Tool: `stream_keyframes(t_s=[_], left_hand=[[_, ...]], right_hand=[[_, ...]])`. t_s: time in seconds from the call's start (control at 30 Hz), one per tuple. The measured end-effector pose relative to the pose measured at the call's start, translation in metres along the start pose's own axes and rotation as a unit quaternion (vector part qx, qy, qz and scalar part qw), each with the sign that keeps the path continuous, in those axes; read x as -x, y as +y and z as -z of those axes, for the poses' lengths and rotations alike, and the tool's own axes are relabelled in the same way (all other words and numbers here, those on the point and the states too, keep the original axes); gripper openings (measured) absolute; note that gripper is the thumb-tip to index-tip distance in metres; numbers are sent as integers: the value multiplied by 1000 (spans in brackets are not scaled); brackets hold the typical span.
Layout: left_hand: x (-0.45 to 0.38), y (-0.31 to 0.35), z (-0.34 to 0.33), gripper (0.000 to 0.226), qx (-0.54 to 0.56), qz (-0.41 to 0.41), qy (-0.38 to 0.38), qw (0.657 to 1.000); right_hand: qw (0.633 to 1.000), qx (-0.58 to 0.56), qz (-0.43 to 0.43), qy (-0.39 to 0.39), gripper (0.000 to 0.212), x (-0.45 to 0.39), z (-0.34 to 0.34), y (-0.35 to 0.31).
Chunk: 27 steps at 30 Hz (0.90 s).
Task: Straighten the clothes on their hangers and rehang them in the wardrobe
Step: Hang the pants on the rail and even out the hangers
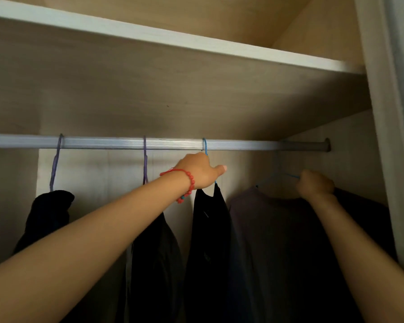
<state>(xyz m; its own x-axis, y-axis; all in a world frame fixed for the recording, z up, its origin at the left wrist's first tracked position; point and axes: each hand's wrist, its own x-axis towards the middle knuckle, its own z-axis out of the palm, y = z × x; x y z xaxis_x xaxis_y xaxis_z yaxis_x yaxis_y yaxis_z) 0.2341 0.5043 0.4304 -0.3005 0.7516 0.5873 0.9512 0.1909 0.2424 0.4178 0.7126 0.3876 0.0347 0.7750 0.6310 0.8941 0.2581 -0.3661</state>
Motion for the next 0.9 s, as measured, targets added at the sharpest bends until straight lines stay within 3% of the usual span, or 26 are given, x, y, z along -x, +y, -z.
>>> stream_keyframes(t_s=[0.1, 0.17, 0.3, 0.6, 0.9], left_hand=[[-20, -2, -13, 52, 101, 66, -102, 987], [-26, 1, -19, 41, 125, 82, -128, 980], [-29, 14, -30, 25, 155, 91, -133, 975], [-43, 36, -59, 25, 195, 60, -87, 975], [-45, 36, -60, 21, 255, 110, -98, 956]], right_hand=[[1000, 1, 12, 2, 26, 1, 4, -7], [1000, -15, 18, 0, 23, 4, 6, -12], [999, -47, 25, -3, 22, 7, 9, -21], [998, -18, 68, -3, 21, 18, 7, -42], [998, -21, 67, -6, 20, 21, 4, -44]])
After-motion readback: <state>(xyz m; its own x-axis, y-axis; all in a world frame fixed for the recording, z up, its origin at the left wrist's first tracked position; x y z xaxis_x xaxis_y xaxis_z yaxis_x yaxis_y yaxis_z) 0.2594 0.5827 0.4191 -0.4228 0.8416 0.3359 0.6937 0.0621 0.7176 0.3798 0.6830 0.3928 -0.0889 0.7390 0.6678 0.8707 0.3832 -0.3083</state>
